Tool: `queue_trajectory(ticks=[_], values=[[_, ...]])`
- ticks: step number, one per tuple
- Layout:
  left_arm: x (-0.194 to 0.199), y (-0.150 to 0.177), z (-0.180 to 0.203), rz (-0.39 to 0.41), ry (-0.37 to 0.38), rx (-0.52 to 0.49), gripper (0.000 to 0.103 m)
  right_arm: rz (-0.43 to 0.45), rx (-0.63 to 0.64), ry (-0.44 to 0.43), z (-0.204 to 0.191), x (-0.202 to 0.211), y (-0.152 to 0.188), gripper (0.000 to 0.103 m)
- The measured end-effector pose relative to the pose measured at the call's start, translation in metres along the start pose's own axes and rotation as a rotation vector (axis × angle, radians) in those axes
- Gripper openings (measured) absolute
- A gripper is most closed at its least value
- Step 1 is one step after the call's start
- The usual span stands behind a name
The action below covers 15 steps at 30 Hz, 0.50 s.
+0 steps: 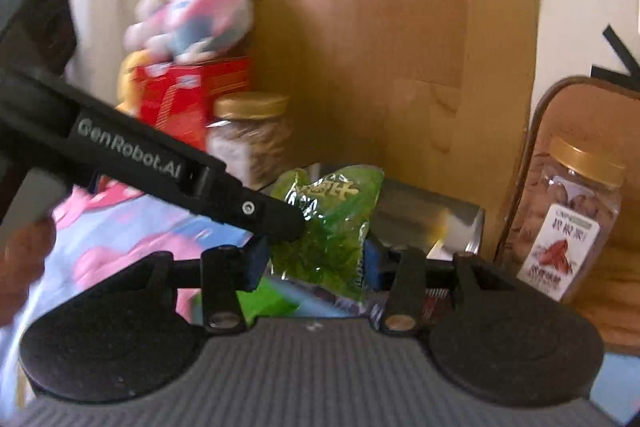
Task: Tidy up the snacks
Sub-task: 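Carry the pickle bag with the right gripper into the tin and release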
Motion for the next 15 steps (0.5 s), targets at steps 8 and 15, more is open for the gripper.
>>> queue_trajectory(ticks=[8, 15], values=[[-0.044, -0.002, -0.022, -0.015, -0.120, -0.038, 0.036, -0.100, -0.061, 0.094, 0.033, -0.054, 0.010, 0.065], [0.024, -0.001, -0.063, 0.069, -0.091, -0.003, 0.042, 0.018, -0.144, 0.121, 0.039, 0.001, 0.005, 0.067]])
Point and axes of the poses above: each gripper's, at about its wrist camera, not at the fingertips, and x roughly against the way its jaws point, z to its right, y to its underside, the point moved 7 cm from there along -x, roughly the way its jaws point, and after that the axes turned 12 degrees about z, right-handed, at the moved point
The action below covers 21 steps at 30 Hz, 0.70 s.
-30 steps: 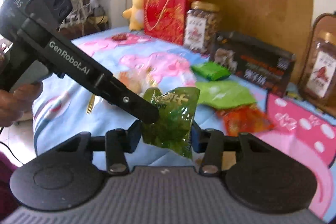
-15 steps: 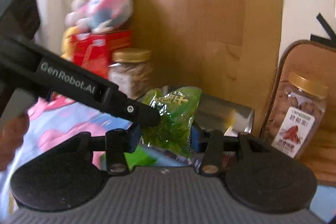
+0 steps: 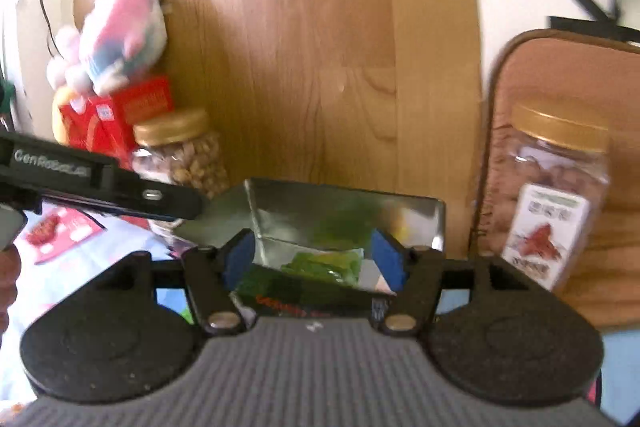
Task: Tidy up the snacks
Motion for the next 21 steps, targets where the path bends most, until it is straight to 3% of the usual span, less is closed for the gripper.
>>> queue_trajectory(ticks=[3, 5, 7, 11, 15, 17, 18, 21], values=[[0.002, 0.019, -0.028, -0.062, -0.044, 0.008, 0.042, -0.066, -0.114, -0.099, -0.006, 0.018, 0.016, 0.065], [-0.004, 0.038, -0.044, -0.123, -0.068, 0.057, 0.042, -0.154, -0.165, -0.148, -0.016, 0.013, 0.035, 0.055], [-0.014, 0.051, -0.051, -0.172, -0.044, 0.119, 0.042, -0.237, -0.212, -0.166, -0.024, 0.003, 0.054, 0.046], [-0.027, 0.066, -0.051, -0.241, -0.009, 0.129, 0.041, -0.317, -0.304, -0.159, -0.030, -0.020, 0.072, 0.044], [-0.025, 0.074, -0.042, -0.249, 0.023, 0.119, 0.038, -0.378, -0.380, -0.191, -0.040, -0.032, 0.082, 0.044], [-0.021, 0.074, -0.040, -0.227, -0.013, 0.105, 0.038, -0.392, -0.390, -0.194, -0.046, -0.032, 0.081, 0.038], [-0.016, 0.072, -0.038, -0.216, -0.020, 0.096, 0.038, -0.386, -0.375, -0.187, -0.051, -0.032, 0.079, 0.033], [0.010, 0.054, -0.032, -0.157, 0.011, 0.117, 0.038, -0.326, -0.349, -0.199, -0.059, -0.019, 0.061, 0.030]])
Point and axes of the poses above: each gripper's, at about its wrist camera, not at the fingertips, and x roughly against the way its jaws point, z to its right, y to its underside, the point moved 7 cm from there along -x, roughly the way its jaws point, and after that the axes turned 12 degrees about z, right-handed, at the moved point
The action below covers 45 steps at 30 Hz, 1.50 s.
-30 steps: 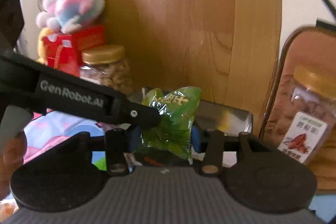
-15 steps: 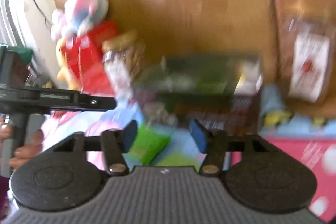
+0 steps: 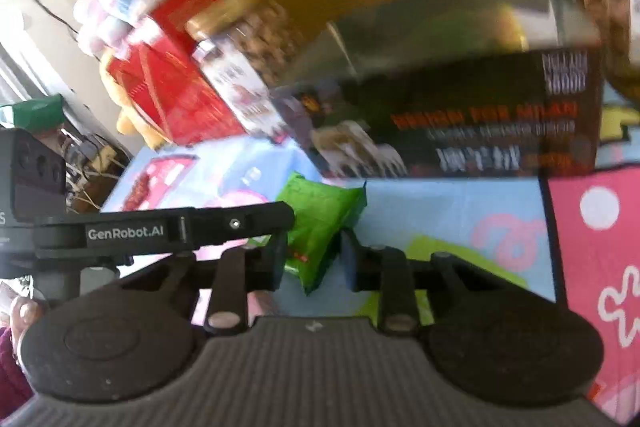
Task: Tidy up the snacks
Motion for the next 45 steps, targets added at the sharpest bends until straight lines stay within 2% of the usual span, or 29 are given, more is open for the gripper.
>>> queue_trajectory(ticks=[4, 8, 14, 20, 24, 25, 31, 35, 38, 42, 45], values=[[0.048, -0.001, 0.033, 0.066, 0.073, -0.024, 0.038, 0.133, 0.074, -0.026, -0.029, 0.048, -0.016, 0.028], [0.076, 0.041, 0.068, 0.043, 0.098, -0.093, 0.038, 0.188, 0.099, -0.024, -0.037, 0.098, 0.001, 0.028], [0.096, 0.122, 0.092, -0.070, 0.139, -0.135, 0.038, 0.134, 0.107, 0.024, -0.019, 0.156, 0.066, 0.028], [0.106, 0.167, 0.083, -0.165, 0.115, -0.122, 0.037, 0.059, 0.098, 0.033, -0.022, 0.173, 0.116, 0.030], [0.119, 0.171, 0.079, -0.149, 0.102, -0.118, 0.041, 0.028, 0.132, 0.025, -0.028, 0.176, 0.137, 0.040], [0.124, 0.171, 0.079, -0.141, 0.102, -0.118, 0.042, 0.029, 0.152, 0.029, -0.031, 0.177, 0.140, 0.047], [0.137, 0.156, 0.071, -0.086, 0.107, -0.095, 0.047, 0.074, 0.405, 0.043, -0.048, 0.189, 0.149, 0.071], [0.124, 0.162, 0.073, -0.129, 0.110, -0.106, 0.047, 0.043, 0.521, 0.081, -0.049, 0.181, 0.160, 0.072], [0.116, 0.168, 0.075, -0.152, 0.108, -0.129, 0.048, 0.036, 0.538, 0.095, -0.046, 0.176, 0.162, 0.072], [0.113, 0.168, 0.080, -0.148, 0.119, -0.150, 0.056, 0.055, 0.549, 0.118, -0.045, 0.175, 0.160, 0.072], [0.111, 0.170, 0.084, -0.152, 0.120, -0.161, 0.056, 0.065, 0.551, 0.130, -0.044, 0.174, 0.158, 0.072]])
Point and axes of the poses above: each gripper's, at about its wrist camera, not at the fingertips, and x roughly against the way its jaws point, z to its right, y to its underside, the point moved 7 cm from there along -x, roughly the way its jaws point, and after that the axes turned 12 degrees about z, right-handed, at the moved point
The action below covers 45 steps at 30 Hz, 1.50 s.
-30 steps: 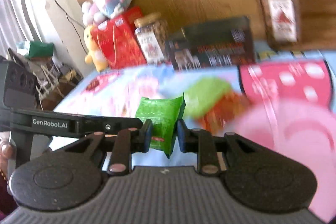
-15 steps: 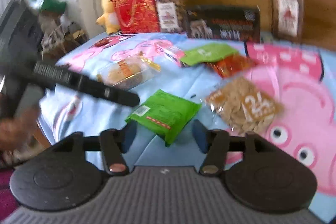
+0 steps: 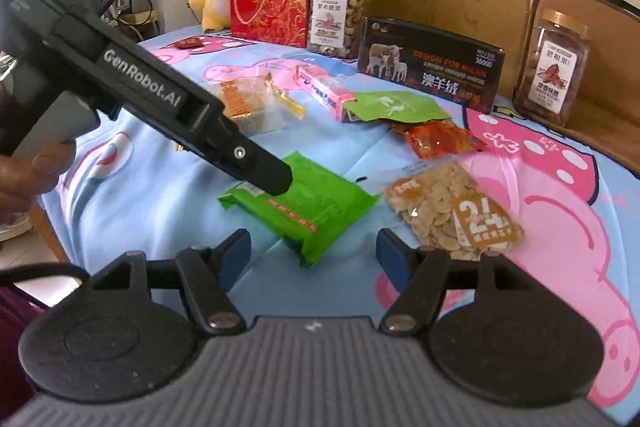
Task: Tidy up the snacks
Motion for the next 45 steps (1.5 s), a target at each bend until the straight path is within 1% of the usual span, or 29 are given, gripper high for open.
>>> queue_trajectory(ticks=[4, 6, 13, 17, 18, 20, 21, 22, 23, 26, 28, 30, 32, 36, 39, 42, 45], values=[[-0.002, 0.002, 0.004, 0.001, 0.006, -0.018, 0.056, 0.001, -0.018, -0.007, -0.001, -0.003, 0.000, 0.072], [-0.002, 0.003, 0.004, 0.000, 0.017, -0.014, 0.054, -0.005, -0.022, -0.010, -0.002, -0.004, 0.001, 0.072], [0.000, 0.004, 0.004, -0.005, 0.031, -0.001, 0.053, 0.003, -0.014, 0.000, -0.001, -0.004, -0.001, 0.070], [0.000, 0.004, 0.003, -0.009, 0.037, 0.003, 0.053, 0.003, -0.043, 0.003, 0.006, -0.003, -0.001, 0.069], [-0.001, 0.003, 0.004, -0.010, 0.038, 0.002, 0.053, 0.004, -0.055, -0.001, 0.007, -0.003, 0.000, 0.066], [-0.003, 0.002, 0.005, -0.015, 0.035, -0.003, 0.045, 0.005, -0.078, -0.023, 0.009, -0.005, 0.000, 0.060], [-0.004, 0.001, 0.005, -0.018, 0.035, 0.000, 0.045, 0.010, -0.084, -0.029, 0.008, -0.005, -0.001, 0.046], [-0.003, -0.001, 0.006, -0.013, 0.032, 0.004, 0.045, 0.013, -0.085, -0.035, 0.006, -0.005, -0.003, 0.040], [-0.001, -0.004, 0.007, -0.007, 0.033, 0.003, 0.045, 0.013, -0.083, -0.033, 0.007, -0.006, -0.005, 0.039], [0.011, -0.023, 0.011, 0.043, 0.051, -0.009, 0.045, 0.038, -0.104, -0.054, 0.012, -0.004, -0.018, 0.039], [0.018, -0.039, 0.016, 0.087, 0.055, -0.027, 0.045, 0.072, -0.132, -0.073, 0.019, -0.002, -0.033, 0.039], [0.020, -0.056, 0.019, 0.126, 0.049, -0.059, 0.045, 0.113, -0.137, -0.078, 0.025, -0.003, -0.049, 0.039], [0.014, -0.074, 0.020, 0.153, 0.030, -0.084, 0.045, 0.148, -0.112, -0.069, 0.031, -0.008, -0.063, 0.039], [-0.007, -0.118, 0.016, 0.211, -0.005, -0.108, 0.045, 0.202, -0.031, -0.020, 0.047, -0.035, -0.093, 0.039], [-0.029, -0.158, 0.009, 0.249, -0.020, -0.120, 0.046, 0.229, 0.004, 0.012, 0.069, -0.063, -0.118, 0.039], [-0.056, -0.197, -0.005, 0.269, -0.034, -0.095, 0.047, 0.238, 0.025, 0.032, 0.091, -0.095, -0.142, 0.039], [-0.084, -0.223, -0.021, 0.272, -0.054, -0.059, 0.047, 0.236, 0.031, 0.058, 0.111, -0.124, -0.156, 0.039]])
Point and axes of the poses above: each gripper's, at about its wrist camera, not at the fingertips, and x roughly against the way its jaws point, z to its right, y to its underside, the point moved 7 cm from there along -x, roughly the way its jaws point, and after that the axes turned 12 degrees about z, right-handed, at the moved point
